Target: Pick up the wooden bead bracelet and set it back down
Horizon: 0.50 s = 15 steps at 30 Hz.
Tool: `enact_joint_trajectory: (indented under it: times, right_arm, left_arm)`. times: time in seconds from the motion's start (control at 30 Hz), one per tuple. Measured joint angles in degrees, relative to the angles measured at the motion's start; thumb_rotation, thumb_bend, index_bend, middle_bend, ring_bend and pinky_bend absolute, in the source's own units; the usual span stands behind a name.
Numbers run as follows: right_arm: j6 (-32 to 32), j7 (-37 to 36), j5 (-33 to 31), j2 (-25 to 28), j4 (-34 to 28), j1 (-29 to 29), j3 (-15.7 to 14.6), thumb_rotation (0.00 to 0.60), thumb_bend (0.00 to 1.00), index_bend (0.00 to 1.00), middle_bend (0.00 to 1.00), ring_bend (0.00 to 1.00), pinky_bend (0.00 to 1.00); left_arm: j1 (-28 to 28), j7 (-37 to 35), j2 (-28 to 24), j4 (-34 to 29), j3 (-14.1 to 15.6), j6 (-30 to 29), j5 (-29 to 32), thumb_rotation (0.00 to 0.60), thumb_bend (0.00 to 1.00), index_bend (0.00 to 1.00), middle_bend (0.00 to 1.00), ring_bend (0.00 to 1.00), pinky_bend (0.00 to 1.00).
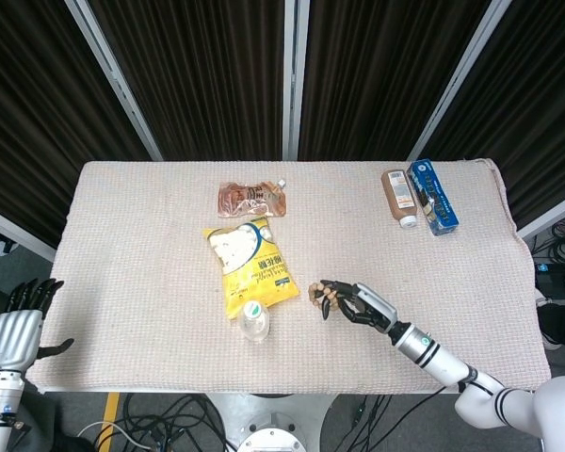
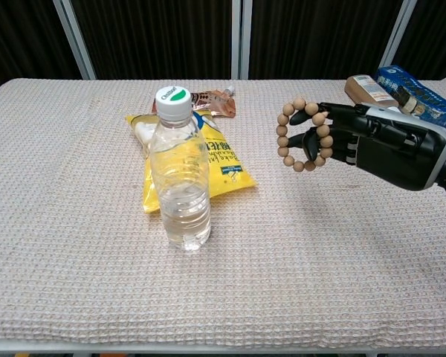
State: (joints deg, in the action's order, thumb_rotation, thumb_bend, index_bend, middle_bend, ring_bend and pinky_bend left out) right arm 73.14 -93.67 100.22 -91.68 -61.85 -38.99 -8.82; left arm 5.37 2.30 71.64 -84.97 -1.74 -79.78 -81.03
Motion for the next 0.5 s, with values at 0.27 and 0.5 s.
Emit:
enact_joint_trajectory:
  times: [0.27,0.5]
  right_arm:
    - [0.42,2.31,-0.34,-0.49,0.39,0.59,0.2,0.355,0.7,0.44,0.54,0.19,0.0]
    - [0.0,2.69,-0.87,-0.89,1.28,0.93,0.28,0.355,0.49,0.47,0.54,0.19,0.0]
  left_arm:
    - [0.01,0.13,-0.07,-0.17,-0.1,-0.08,0.08,0.6,0.0,0.13,0.08,0.0,0.0]
    - [0.16,0.22,-0.11,-0.24,-0.11,0.18,0.17,0.6,0.0,0.13,0.08,0.0,0.0]
